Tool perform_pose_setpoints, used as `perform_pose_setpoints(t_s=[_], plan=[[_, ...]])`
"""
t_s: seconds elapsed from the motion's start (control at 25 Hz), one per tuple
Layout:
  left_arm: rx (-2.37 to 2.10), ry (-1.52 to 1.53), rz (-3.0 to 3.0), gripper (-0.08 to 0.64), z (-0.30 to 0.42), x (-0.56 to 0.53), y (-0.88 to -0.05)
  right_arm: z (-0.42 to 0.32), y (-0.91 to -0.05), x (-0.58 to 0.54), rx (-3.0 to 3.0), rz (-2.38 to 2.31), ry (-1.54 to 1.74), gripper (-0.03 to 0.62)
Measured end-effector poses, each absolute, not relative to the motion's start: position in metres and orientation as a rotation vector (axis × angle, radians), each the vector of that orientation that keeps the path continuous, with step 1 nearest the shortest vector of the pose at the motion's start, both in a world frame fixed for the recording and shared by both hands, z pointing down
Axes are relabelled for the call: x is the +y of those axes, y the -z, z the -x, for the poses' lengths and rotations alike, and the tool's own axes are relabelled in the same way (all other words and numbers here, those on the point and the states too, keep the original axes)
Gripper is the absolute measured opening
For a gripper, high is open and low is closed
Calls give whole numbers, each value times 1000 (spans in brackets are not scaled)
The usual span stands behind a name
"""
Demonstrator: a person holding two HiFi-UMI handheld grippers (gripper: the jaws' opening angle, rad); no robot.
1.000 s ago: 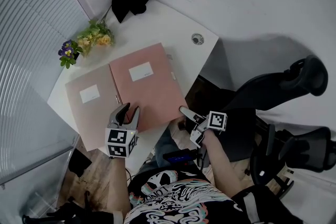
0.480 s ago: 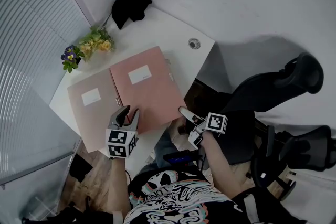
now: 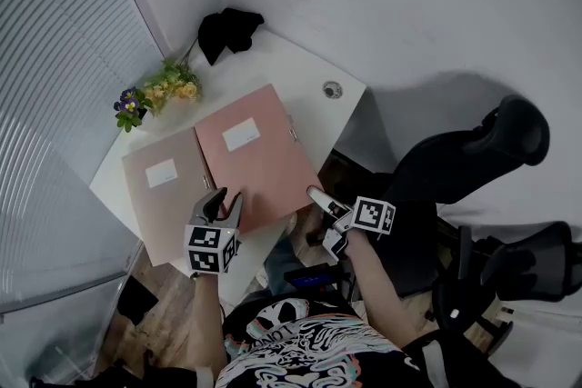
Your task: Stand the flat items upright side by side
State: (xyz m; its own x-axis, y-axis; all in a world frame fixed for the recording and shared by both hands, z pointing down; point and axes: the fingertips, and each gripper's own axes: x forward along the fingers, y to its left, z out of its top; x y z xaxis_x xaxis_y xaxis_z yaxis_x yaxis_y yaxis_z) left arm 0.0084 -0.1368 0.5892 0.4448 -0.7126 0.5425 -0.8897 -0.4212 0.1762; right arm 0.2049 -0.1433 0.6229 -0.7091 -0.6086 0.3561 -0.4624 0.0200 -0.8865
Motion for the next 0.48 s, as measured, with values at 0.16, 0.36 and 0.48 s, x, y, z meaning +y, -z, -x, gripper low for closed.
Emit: perform_pose_setpoints(t_s=[0.16,0.36,0.48], plan=[[-1346,-546,-2267,135,-12,-135,-586,-203,-612,-147,2199,1182,1755,308],[-1345,-540,-2270,135,-14,-131,-583,-199,-598,-148,2252,1235,1718,307],[-1347,-534,-2272,135,-15,-129,-580,-197,-588,-149,2285,1270,1677,307]])
